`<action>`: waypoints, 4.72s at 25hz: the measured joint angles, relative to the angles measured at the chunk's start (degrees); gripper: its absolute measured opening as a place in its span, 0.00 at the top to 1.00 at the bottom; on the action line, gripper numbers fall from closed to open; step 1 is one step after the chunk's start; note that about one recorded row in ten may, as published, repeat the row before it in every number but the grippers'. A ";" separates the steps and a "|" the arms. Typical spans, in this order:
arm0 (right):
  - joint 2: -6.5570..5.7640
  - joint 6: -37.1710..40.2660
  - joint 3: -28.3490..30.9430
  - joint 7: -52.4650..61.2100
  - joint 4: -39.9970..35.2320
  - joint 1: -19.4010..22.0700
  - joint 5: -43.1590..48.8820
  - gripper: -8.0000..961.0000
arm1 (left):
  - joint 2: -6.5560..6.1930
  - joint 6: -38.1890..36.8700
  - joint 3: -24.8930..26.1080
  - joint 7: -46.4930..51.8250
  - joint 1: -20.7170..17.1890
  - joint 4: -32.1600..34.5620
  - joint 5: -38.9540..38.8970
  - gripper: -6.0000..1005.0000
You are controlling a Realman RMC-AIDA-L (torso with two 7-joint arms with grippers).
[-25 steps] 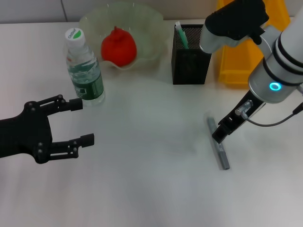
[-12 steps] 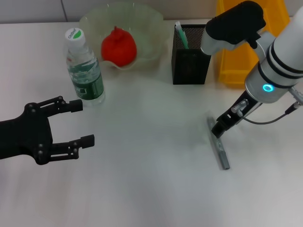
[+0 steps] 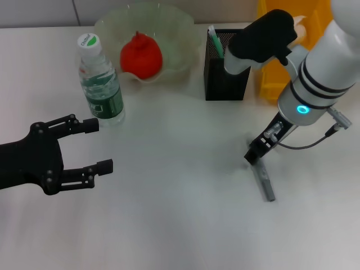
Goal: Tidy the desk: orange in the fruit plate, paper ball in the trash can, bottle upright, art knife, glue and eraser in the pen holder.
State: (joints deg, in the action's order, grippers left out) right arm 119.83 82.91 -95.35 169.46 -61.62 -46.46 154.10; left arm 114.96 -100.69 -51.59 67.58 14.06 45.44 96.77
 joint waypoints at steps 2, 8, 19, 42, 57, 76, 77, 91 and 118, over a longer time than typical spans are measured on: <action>0.01 -0.19 -0.29 0.00 0.56 -0.29 -0.37 0.46 | 0.00 0.03 0.00 0.00 0.00 0.00 0.00 0.16; 0.04 -0.38 -0.34 -0.02 1.50 -0.60 -0.65 0.48 | 0.00 0.13 -0.01 0.00 0.00 -0.15 0.00 0.16; 0.06 -0.12 -0.36 -0.08 2.53 -1.08 -0.65 0.63 | 0.04 0.14 0.00 0.00 0.08 -0.18 0.00 0.16; -0.55 5.33 2.55 -1.17 -12.29 2.94 -0.29 0.92 | 0.09 0.24 0.09 0.00 -0.38 -1.11 0.00 0.16; -0.32 9.15 3.17 -3.68 -13.94 2.79 -0.41 0.84 | 0.10 0.32 0.27 0.00 -0.89 -2.30 0.00 0.16; -0.03 2.07 -5.75 -0.44 -3.30 0.37 -4.23 0.46 | 0.26 0.32 0.25 -0.56 -0.88 -2.98 0.00 0.16; -0.03 1.85 -5.76 -0.40 -2.99 0.32 -4.23 0.46 | 0.26 0.32 0.26 -0.57 -0.88 -2.99 0.00 0.16; -0.03 0.64 -5.81 -0.30 -0.13 0.06 -4.26 0.59 | 0.27 0.57 0.46 -0.61 -0.74 -3.00 0.00 0.16; -0.45 -17.64 11.11 -12.99 -25.41 8.25 -3.34 0.85 | 1.09 2.99 0.70 -0.87 -0.10 -4.25 -0.02 0.16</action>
State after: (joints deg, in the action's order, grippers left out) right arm 119.38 65.27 -84.24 156.47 -87.03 -38.21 150.76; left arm 116.05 -97.69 -50.88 66.71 13.96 41.19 96.75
